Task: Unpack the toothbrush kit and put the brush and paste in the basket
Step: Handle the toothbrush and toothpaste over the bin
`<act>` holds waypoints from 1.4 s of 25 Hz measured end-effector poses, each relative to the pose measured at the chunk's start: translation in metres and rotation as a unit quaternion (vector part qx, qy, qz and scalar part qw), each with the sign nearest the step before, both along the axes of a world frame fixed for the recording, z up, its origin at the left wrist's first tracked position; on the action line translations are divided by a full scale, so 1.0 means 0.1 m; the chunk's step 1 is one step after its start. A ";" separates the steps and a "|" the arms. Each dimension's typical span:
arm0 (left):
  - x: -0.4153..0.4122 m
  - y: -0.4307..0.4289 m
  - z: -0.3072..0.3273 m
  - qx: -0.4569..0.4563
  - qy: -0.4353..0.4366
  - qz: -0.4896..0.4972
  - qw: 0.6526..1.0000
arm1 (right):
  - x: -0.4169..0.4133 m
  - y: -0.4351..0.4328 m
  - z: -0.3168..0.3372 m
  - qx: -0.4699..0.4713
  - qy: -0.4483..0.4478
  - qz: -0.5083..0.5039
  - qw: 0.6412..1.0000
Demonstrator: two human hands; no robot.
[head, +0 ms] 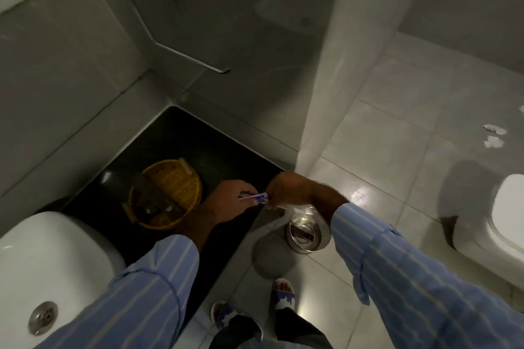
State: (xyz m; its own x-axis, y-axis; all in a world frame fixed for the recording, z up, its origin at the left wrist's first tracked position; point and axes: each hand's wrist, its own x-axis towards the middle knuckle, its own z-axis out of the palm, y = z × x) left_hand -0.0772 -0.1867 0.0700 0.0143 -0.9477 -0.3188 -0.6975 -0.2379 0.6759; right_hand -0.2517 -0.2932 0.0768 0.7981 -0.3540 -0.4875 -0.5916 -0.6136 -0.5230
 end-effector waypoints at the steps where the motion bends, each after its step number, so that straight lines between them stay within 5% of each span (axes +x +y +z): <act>1: 0.10 0.04 0.04 0.010 0.041 0.037 0.998 | 0.11 -0.02 0.03 0.003 0.000 -0.004 1.000; 8: 0.94 0.38 0.29 -0.053 0.231 0.319 0.918 | 0.85 -0.03 0.09 0.134 -0.040 -0.066 0.988; 14: 1.95 0.64 0.38 -0.102 0.215 0.383 0.892 | 1.65 0.04 0.15 0.305 -0.141 -0.229 0.914; 22: 2.74 0.44 0.19 -0.036 0.105 0.349 0.930 | 2.72 -0.05 0.10 0.203 -0.171 -0.279 0.923; 26: 2.86 0.27 -0.07 -0.001 -0.006 0.308 0.951 | 3.02 -0.10 -0.18 0.139 -0.129 -0.270 0.944; 35: 2.98 -0.02 -0.48 0.078 -0.077 0.213 0.971 | 3.32 -0.22 -0.50 0.123 -0.005 -0.294 0.948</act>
